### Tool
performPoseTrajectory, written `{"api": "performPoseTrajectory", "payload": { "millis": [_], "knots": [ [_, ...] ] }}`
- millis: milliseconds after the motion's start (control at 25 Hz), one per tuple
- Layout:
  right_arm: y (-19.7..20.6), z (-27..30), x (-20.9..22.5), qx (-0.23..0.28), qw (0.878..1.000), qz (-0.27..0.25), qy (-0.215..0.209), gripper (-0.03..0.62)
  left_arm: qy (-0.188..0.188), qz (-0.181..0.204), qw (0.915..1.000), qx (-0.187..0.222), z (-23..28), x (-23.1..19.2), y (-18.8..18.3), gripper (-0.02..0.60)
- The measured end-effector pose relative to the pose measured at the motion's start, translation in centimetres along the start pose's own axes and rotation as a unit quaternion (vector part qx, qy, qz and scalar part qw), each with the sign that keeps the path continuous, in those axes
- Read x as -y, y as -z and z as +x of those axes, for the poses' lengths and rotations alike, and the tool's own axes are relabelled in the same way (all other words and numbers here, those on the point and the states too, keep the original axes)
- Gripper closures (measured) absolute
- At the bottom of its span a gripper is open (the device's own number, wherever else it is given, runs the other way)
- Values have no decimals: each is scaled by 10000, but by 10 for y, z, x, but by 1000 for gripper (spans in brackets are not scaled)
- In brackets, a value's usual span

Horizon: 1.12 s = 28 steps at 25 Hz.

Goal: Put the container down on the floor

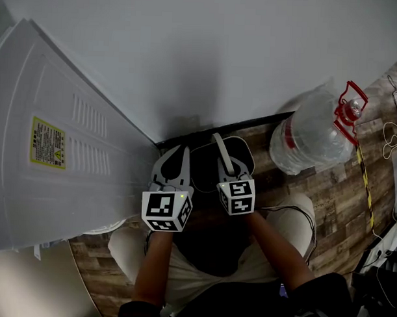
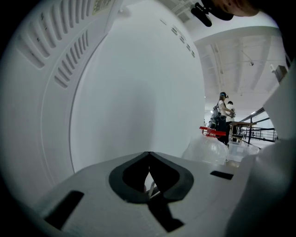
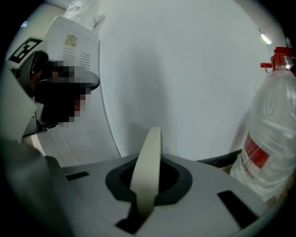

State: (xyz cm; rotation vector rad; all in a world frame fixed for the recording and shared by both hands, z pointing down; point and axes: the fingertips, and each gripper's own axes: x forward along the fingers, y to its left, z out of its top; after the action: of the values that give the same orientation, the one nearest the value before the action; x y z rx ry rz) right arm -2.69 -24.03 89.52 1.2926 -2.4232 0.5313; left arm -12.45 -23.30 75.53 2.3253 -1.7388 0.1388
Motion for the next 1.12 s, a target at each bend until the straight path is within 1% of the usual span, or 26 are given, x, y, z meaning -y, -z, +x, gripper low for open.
{"api": "performPoseTrajectory", "payload": {
  "millis": [480,920,1120],
  "knots": [
    [5,-7,9,2,10000,-62,41,563,47,-134,9999,-42,9,6,5,565],
    [11,-10,44,-184,9992,-81,344,563,324,-151,9993,-106,26,29,12,565],
    [17,-16,68,-196,9978,-60,634,563,476,-147,9986,-167,35,43,17,565]
  ]
}}
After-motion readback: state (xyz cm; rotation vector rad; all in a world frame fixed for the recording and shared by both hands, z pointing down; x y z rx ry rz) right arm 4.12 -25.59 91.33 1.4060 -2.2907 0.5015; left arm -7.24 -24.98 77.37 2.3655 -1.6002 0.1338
